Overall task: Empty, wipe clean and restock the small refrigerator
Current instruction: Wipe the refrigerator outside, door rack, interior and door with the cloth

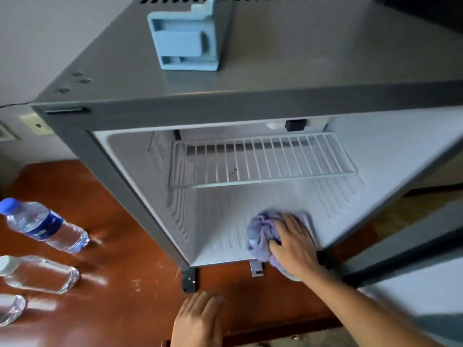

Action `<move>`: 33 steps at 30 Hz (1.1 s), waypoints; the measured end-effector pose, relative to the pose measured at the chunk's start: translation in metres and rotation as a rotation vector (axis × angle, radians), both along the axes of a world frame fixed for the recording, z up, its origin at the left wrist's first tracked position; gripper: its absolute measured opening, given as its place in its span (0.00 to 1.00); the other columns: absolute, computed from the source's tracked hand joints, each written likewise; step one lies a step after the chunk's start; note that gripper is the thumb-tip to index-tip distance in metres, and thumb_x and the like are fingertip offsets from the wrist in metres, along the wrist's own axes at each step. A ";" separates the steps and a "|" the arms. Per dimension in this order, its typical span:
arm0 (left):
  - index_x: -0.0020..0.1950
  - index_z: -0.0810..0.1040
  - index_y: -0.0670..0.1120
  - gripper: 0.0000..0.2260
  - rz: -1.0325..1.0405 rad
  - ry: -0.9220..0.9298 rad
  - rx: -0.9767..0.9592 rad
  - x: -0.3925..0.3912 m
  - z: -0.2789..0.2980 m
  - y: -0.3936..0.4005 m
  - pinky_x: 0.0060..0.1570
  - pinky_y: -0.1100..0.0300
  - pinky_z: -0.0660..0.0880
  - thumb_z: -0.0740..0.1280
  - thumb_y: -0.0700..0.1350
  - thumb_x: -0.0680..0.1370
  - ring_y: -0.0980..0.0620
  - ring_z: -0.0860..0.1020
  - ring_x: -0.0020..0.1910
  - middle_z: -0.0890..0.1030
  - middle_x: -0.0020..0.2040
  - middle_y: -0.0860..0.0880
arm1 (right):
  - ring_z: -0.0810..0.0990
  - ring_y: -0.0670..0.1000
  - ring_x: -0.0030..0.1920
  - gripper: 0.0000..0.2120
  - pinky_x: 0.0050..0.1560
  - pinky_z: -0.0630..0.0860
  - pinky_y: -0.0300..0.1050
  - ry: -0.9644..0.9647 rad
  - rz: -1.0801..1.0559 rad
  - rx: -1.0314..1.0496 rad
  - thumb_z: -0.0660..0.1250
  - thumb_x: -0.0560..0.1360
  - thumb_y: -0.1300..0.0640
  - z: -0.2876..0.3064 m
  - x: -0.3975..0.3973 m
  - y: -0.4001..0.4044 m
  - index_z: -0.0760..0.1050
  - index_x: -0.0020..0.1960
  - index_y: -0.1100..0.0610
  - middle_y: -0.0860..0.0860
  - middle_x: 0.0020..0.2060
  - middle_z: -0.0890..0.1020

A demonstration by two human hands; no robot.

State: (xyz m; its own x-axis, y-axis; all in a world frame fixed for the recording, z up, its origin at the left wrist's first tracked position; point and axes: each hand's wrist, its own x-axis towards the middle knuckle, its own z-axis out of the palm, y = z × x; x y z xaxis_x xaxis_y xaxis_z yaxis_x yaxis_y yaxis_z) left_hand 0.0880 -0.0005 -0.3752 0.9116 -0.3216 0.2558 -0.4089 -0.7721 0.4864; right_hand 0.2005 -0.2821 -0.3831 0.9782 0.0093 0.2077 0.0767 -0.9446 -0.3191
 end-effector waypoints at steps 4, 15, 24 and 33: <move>0.59 0.81 0.52 0.23 0.020 0.061 0.039 0.010 0.010 0.002 0.58 0.61 0.75 0.60 0.47 0.66 0.51 0.81 0.61 0.82 0.63 0.53 | 0.60 0.67 0.74 0.34 0.74 0.55 0.70 0.290 -0.316 -0.040 0.52 0.75 0.40 0.015 0.080 0.064 0.60 0.79 0.49 0.65 0.74 0.64; 0.71 0.73 0.39 0.23 0.097 0.028 0.028 0.090 0.032 -0.026 0.62 0.46 0.77 0.56 0.47 0.78 0.41 0.75 0.70 0.74 0.73 0.41 | 0.71 0.61 0.69 0.26 0.72 0.65 0.59 0.111 0.234 -0.055 0.65 0.73 0.39 0.011 -0.025 0.100 0.73 0.67 0.51 0.55 0.65 0.74; 0.76 0.69 0.38 0.30 0.187 0.013 0.327 0.120 -0.036 -0.048 0.73 0.38 0.64 0.54 0.57 0.82 0.36 0.68 0.75 0.68 0.77 0.37 | 0.69 0.68 0.67 0.33 0.63 0.68 0.63 0.168 -0.500 -0.159 0.68 0.76 0.44 0.010 0.080 0.028 0.66 0.76 0.57 0.66 0.73 0.67; 0.67 0.78 0.49 0.20 -0.022 0.205 0.483 0.074 0.032 -0.026 0.58 0.49 0.80 0.67 0.45 0.75 0.45 0.80 0.64 0.80 0.67 0.47 | 0.61 0.68 0.73 0.37 0.71 0.58 0.73 0.105 0.151 -0.217 0.55 0.75 0.32 0.000 0.036 0.072 0.56 0.80 0.44 0.51 0.79 0.60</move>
